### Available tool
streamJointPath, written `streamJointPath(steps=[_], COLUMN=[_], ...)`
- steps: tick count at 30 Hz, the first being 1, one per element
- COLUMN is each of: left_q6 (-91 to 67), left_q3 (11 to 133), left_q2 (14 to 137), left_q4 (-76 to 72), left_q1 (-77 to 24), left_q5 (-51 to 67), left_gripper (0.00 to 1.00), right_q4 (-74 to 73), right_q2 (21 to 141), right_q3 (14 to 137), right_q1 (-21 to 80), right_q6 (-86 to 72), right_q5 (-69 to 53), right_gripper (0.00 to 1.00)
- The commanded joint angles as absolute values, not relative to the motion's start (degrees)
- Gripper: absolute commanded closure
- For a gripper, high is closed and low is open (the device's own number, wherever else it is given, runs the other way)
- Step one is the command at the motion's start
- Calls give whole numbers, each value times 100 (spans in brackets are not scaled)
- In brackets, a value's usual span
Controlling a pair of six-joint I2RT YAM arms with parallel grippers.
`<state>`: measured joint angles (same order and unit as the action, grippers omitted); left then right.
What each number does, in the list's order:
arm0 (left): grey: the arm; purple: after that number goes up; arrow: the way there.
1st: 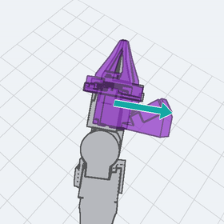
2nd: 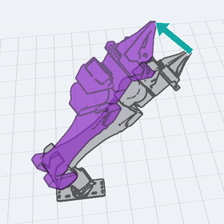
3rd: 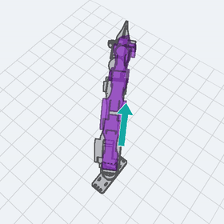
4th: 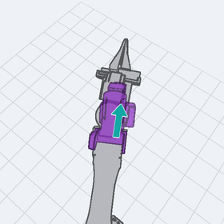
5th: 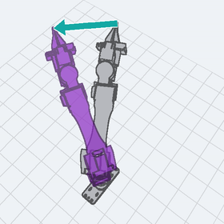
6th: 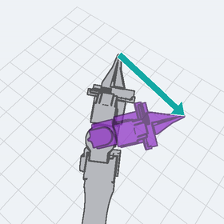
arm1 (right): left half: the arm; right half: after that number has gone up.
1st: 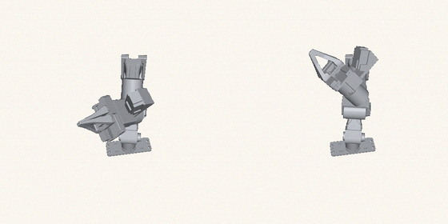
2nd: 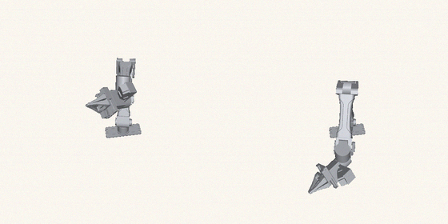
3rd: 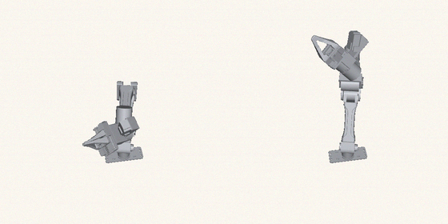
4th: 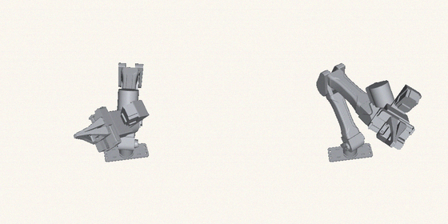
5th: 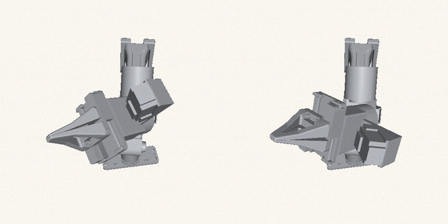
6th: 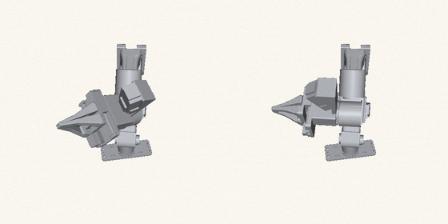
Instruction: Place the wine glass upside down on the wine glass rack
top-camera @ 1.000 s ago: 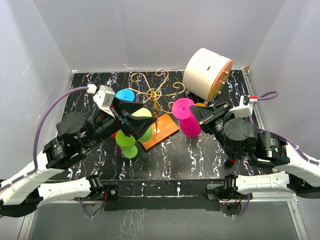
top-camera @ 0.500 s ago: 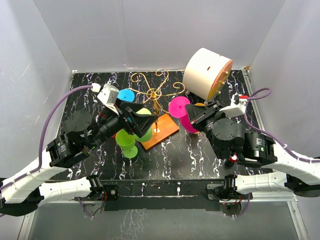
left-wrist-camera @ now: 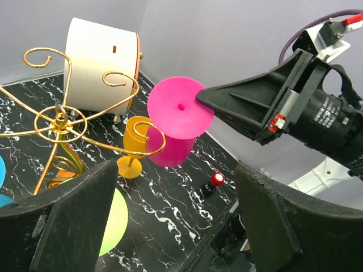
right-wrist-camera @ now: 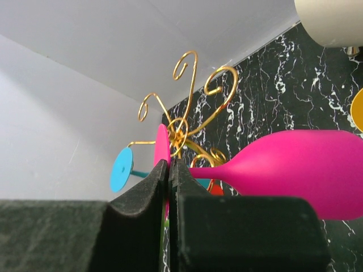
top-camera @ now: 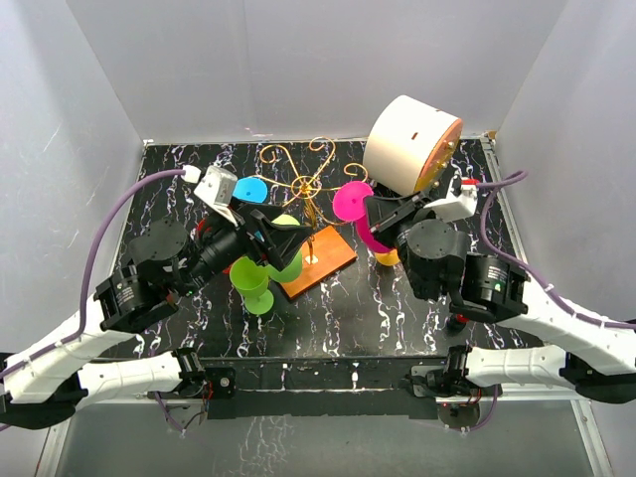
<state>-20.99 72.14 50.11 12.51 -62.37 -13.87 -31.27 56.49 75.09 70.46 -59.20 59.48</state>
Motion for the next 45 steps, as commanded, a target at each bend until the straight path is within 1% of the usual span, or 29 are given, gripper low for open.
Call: streamJointPath(steps=[1,4,8,26,34,45], left_q6=[-2074,-2074,-2067,-2021,-2004,-1898], left_q3=[7260,7276,7295,7280,7252,7295], left_q2=[5029,5025,4979,4806,4692,4589], left_q4=[1261,1286,1342,1447,1496,1718], left_q1=[-6249,-6249,-6249,-6249,-6249,-6249], left_q5=[-1470,-1477,-1513,-1635,-1707,-2169], left_gripper=[18,18,17,17,17,16], right_q4=[-2560,-2405,-2176,-1792,-1879,-2160], right_q2=[5763,5938,6144,6289,6188,5955], right_q3=[7491,7505,7511,7212,7198,7212], right_q1=[6481,5951,5539,4590,4442,4418], right_q6=[-5805,-5809,-5843,-6276,-6353,-6479], right_q5=[5176,4573,3902,1602,1166,709], right_gripper=[100,100,100,100,100,100])
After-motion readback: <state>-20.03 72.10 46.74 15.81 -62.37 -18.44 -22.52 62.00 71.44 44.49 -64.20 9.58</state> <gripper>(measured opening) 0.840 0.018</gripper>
